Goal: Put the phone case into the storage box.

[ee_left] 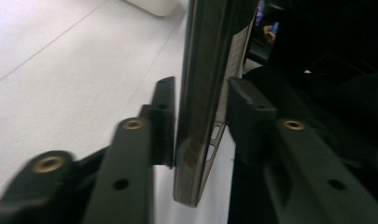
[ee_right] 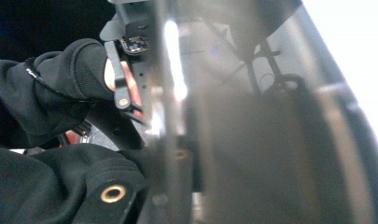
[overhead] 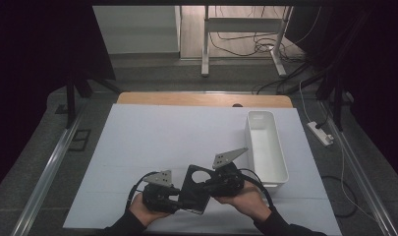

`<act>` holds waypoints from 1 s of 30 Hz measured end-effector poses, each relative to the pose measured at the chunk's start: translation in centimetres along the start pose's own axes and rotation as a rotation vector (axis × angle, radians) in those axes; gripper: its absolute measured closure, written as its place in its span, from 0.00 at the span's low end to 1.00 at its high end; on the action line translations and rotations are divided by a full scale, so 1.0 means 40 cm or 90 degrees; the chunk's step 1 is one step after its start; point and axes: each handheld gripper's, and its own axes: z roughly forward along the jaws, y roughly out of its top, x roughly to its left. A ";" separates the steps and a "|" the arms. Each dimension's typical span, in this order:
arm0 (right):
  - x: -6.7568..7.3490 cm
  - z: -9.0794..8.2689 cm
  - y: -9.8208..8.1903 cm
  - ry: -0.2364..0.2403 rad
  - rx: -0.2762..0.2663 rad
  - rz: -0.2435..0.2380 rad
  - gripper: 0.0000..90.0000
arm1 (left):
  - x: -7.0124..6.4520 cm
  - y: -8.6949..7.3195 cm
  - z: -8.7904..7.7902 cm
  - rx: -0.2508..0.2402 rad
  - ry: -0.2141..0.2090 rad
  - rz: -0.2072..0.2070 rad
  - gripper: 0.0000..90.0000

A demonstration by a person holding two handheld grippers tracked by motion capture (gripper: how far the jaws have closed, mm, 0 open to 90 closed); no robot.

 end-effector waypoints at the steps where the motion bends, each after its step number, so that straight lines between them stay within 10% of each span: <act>1: 0.001 0.000 0.000 0.005 -0.001 -0.003 0.96 | 0.001 0.000 -0.001 0.000 -0.003 -0.002 0.78; 11: 0.007 0.001 0.002 0.040 0.000 -0.028 0.95 | 0.013 -0.002 -0.005 0.005 -0.079 -0.006 0.92; 22: -0.002 0.002 0.001 0.036 0.002 -0.008 0.90 | -0.001 0.009 -0.006 0.023 -0.039 0.019 0.94; 30: -0.002 -0.003 0.003 -0.038 -0.016 -0.016 0.67 | -0.008 0.013 -0.009 0.028 0.012 0.022 0.94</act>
